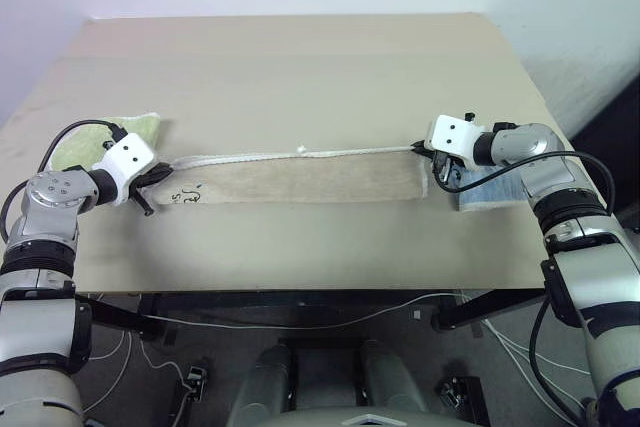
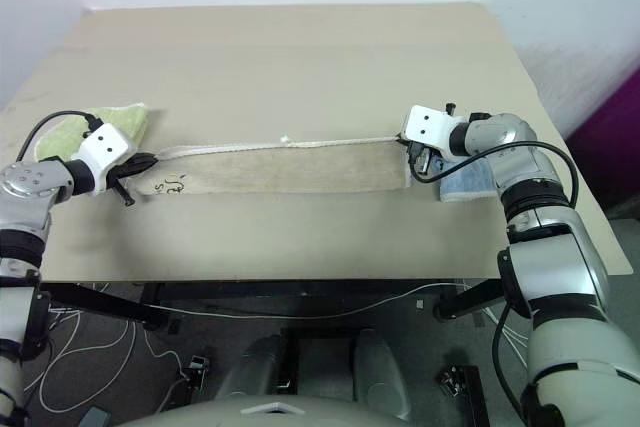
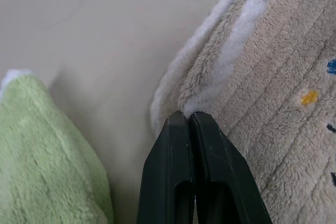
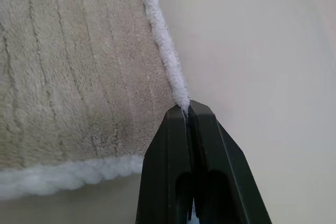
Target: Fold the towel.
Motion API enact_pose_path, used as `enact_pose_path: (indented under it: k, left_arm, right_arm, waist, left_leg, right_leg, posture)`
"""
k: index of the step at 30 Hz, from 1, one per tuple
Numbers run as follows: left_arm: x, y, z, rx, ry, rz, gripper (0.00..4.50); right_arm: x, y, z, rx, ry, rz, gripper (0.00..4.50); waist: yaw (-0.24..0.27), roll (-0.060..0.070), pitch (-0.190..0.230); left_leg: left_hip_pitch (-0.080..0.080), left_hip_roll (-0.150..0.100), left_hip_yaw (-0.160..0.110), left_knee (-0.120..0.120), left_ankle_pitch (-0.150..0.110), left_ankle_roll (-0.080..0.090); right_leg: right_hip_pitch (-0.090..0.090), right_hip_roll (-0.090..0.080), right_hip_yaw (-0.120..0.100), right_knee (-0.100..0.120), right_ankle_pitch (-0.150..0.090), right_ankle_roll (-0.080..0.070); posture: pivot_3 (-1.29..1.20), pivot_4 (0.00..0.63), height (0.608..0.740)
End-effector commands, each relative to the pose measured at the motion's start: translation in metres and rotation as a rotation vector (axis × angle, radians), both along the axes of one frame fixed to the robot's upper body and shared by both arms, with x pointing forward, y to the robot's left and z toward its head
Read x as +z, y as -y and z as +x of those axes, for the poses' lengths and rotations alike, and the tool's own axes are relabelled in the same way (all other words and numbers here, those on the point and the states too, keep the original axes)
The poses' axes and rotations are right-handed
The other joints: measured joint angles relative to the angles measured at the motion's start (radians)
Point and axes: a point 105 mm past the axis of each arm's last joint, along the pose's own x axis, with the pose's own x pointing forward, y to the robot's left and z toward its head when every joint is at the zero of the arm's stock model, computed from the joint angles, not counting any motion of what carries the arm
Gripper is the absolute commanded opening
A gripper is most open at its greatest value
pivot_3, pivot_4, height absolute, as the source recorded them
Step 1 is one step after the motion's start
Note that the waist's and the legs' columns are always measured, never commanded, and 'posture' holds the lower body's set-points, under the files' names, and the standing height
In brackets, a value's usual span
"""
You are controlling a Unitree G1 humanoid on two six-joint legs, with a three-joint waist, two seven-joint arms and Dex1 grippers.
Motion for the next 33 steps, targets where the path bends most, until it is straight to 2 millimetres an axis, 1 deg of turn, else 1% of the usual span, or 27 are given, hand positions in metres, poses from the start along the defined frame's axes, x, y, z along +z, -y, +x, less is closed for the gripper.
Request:
enact_pose_path:
  k: [1,2,3,5,9,13,14,15,16,17,19,20,21,22,24,25,26,27,28,31,33]
  left_arm:
    - [0.015,-0.009,0.000,0.033,0.037,-0.040,0.64]
    - [0.015,-0.010,0.000,0.038,0.037,-0.043,0.91]
    - [0.015,-0.011,0.000,0.043,0.040,-0.046,1.27]
    - [0.016,-0.013,0.001,0.061,0.048,-0.050,1.84]
    - [0.020,-0.016,0.003,0.089,0.072,-0.072,3.12]
    - [0.027,-0.019,0.006,0.122,0.114,-0.096,4.41]
    - [0.028,-0.020,0.006,0.129,0.120,-0.100,4.50]
    - [0.030,-0.022,0.007,0.139,0.140,-0.090,4.50]
    - [0.034,-0.024,0.008,0.155,0.162,-0.078,4.50]
    - [0.038,-0.024,0.009,0.161,0.181,-0.087,4.50]
    - [0.055,-0.016,0.011,0.133,0.257,-0.169,4.50]
    - [0.062,-0.012,0.010,0.115,0.288,-0.209,4.50]
    - [0.069,-0.004,0.008,0.076,0.320,-0.251,4.50]
    - [0.072,0.004,0.005,0.038,0.334,-0.289,4.50]
    - [0.074,0.018,-0.002,-0.038,0.331,-0.335,4.50]
    - [0.073,0.024,-0.006,-0.068,0.322,-0.349,4.50]
    - [0.070,0.036,-0.014,-0.139,0.293,-0.353,4.50]
    - [0.066,0.047,-0.020,-0.194,0.267,-0.358,4.50]
    - [0.065,0.053,-0.024,-0.225,0.250,-0.361,4.50]
    - [0.058,0.073,-0.035,-0.325,0.181,-0.369,4.50]
    - [0.057,0.082,-0.038,-0.363,0.157,-0.376,4.50]
  right_arm:
    - [0.017,0.001,0.005,-0.005,0.064,-0.002,0.00]
    - [0.019,0.001,0.005,-0.005,0.069,0.002,0.00]
    - [0.021,0.001,0.006,-0.009,0.075,0.009,0.34]
    - [0.022,0.001,0.006,-0.009,0.082,0.000,0.62]
    - [0.026,0.001,0.006,-0.007,0.100,0.011,1.92]
    - [0.038,0.002,0.006,0.000,0.155,0.019,3.23]
    - [0.043,0.004,0.007,-0.008,0.190,0.017,3.55]
    - [0.050,0.006,0.007,-0.020,0.231,0.023,3.90]
    - [0.060,0.009,0.007,-0.032,0.271,0.046,4.23]
    - [0.070,0.011,0.006,-0.041,0.301,0.081,4.47]
    - [0.092,0.015,0.001,-0.065,0.339,0.220,4.47]
    - [0.100,0.016,-0.003,-0.076,0.337,0.300,4.47]
    - [0.103,0.016,-0.010,-0.103,0.280,0.454,4.47]
    - [0.099,0.012,-0.021,-0.101,0.203,0.572,4.47]
    - [0.089,0.001,-0.043,-0.101,0.057,0.744,4.47]
    - [0.085,-0.004,-0.052,-0.111,0.001,0.800,4.47]
    - [0.077,-0.006,-0.061,-0.162,-0.102,0.941,4.47]
    - [0.070,-0.009,-0.070,-0.198,-0.198,1.043,4.47]
    - [0.066,-0.012,-0.076,-0.224,-0.260,1.100,4.47]
    - [0.039,-0.018,-0.092,-0.356,-0.476,1.272,4.47]
    - [0.030,-0.019,-0.097,-0.424,-0.550,1.335,4.47]
  waist:
    - [0.001,0.000,0.000]
    - [0.001,0.000,0.000]
    - [0.001,0.000,0.000]
    - [0.000,0.000,0.000]
    - [-0.001,0.000,0.000]
    - [0.000,0.000,0.000]
    - [0.000,0.000,0.000]
    - [0.001,0.000,0.000]
    - [0.001,0.000,0.000]
    - [0.002,0.000,0.000]
    - [0.001,0.000,0.000]
    - [0.003,0.000,0.000]
    - [0.004,-0.001,0.000]
    - [0.006,-0.001,-0.001]
    - [0.007,-0.003,-0.002]
    - [0.007,-0.002,-0.002]
    - [0.005,-0.002,-0.002]
    - [0.002,-0.002,-0.002]
    - [0.001,-0.002,-0.002]
    - [0.003,-0.002,-0.002]
    - [0.005,-0.002,-0.002]
  left_leg:
    - [0.000,0.000,0.000,0.000,0.000,0.000]
    - [0.000,0.000,0.000,0.000,0.000,0.000]
    - [0.000,0.000,0.000,0.000,0.000,0.000]
    - [0.000,0.000,0.000,0.000,0.000,0.000]
    - [0.000,0.000,0.000,0.000,0.000,0.000]
    - [0.000,0.000,0.000,0.000,0.000,0.000]
    - [0.000,0.000,0.000,0.000,0.000,0.000]
    - [0.000,0.000,0.000,0.000,0.000,0.000]
    - [0.000,0.000,0.000,0.000,0.000,0.000]
    - [0.000,0.000,0.000,0.000,0.000,0.000]
    - [-0.001,0.000,0.000,0.000,0.000,0.000]
    - [-0.001,0.000,0.000,0.000,0.000,0.000]
    - [-0.001,0.000,-0.001,0.000,0.000,0.000]
    - [-0.001,0.000,-0.001,0.001,0.000,0.000]
    - [-0.002,0.001,-0.004,0.001,0.000,0.000]
    - [-0.002,0.001,-0.004,0.001,0.000,0.000]
    - [-0.002,0.001,-0.004,0.001,0.000,0.000]
    - [-0.003,0.001,-0.004,0.001,0.000,0.000]
    - [-0.002,0.001,-0.004,0.001,0.000,0.000]
    - [-0.002,0.001,-0.003,0.001,0.000,0.000]
    - [-0.001,0.001,-0.004,0.001,0.000,0.000]
  right_leg:
    - [0.000,0.000,0.000,0.000,0.000,0.000]
    - [0.000,0.000,0.000,0.000,0.000,0.000]
    - [0.000,0.000,0.000,0.000,0.000,0.000]
    - [0.000,0.000,0.000,0.000,0.000,0.000]
    - [0.000,0.000,0.000,0.000,0.000,0.000]
    - [0.000,0.000,0.000,0.000,0.000,0.000]
    - [0.000,0.000,0.000,0.000,0.000,0.000]
    - [0.000,0.000,0.000,0.000,0.000,0.000]
    - [0.000,0.000,0.000,0.000,0.000,0.000]
    - [0.000,0.000,0.000,0.000,0.000,0.000]
    - [0.000,-0.001,0.000,0.000,0.000,0.000]
    - [0.000,-0.001,0.000,0.000,0.000,0.000]
    - [0.000,-0.001,-0.001,0.000,0.000,0.000]
    - [0.000,-0.001,-0.001,0.000,0.000,0.000]
    - [0.002,-0.002,-0.002,-0.001,0.000,0.000]
    - [0.002,-0.002,-0.002,-0.001,0.000,0.000]
    - [0.001,-0.002,-0.002,-0.001,0.000,0.000]
    - [0.001,-0.002,-0.001,-0.001,0.000,0.000]
    - [0.001,-0.002,0.000,-0.001,0.000,0.000]
    - [-0.001,-0.002,0.001,0.001,0.000,0.000]
    - [0.001,-0.002,0.001,0.001,0.000,0.000]
  posture:
    - [0.00,0.150,0.740]
    - [0.00,0.150,0.740]
    - [0.00,0.150,0.740]
    - [0.00,0.150,0.740]
    - [0.00,0.150,0.740]
    - [0.00,0.150,0.740]
    - [0.00,0.150,0.740]
    - [0.00,0.150,0.740]
    - [0.00,0.150,0.740]
    - [0.00,0.150,0.740]
    - [0.00,0.150,0.740]
    - [0.00,0.150,0.740]
    - [0.00,0.150,0.740]
    - [0.00,0.150,0.740]
    - [0.00,0.150,0.740]
    - [0.00,0.150,0.740]
    - [0.00,0.150,0.740]
    - [0.00,0.150,0.740]
    - [0.00,0.150,0.740]
    - [0.00,0.150,0.740]
    - [0.00,0.150,0.740]
